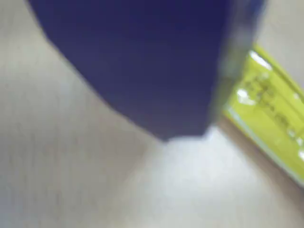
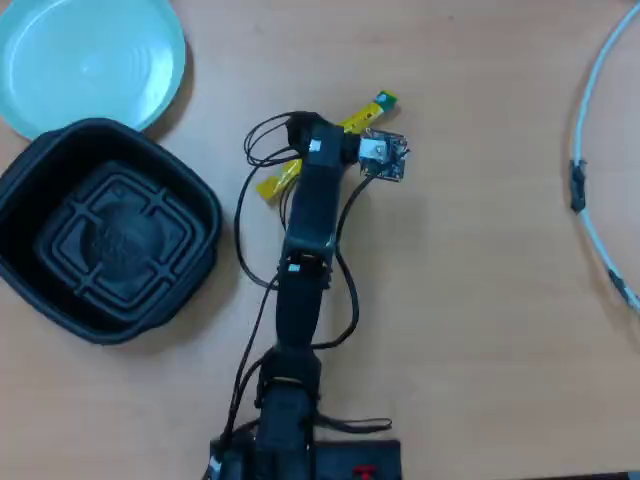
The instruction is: Pick up the yellow instant coffee stick, then put it in the black bowl
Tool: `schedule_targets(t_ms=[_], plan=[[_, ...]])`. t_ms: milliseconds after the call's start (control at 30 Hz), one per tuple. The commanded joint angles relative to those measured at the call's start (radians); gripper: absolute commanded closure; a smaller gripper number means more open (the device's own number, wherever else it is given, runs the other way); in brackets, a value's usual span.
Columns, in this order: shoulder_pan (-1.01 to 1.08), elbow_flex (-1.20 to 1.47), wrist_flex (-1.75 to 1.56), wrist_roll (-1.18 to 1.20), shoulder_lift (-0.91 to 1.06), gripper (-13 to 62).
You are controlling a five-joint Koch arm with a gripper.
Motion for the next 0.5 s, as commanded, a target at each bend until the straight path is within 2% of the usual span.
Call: schedule_targets(t_ms=[0,467], plan=[[0.015,-0.089,-0.064,-0.012,0.014,-7.7],[0.017,-0.095,-0.163,-0.009,-0.075,-7.4]])
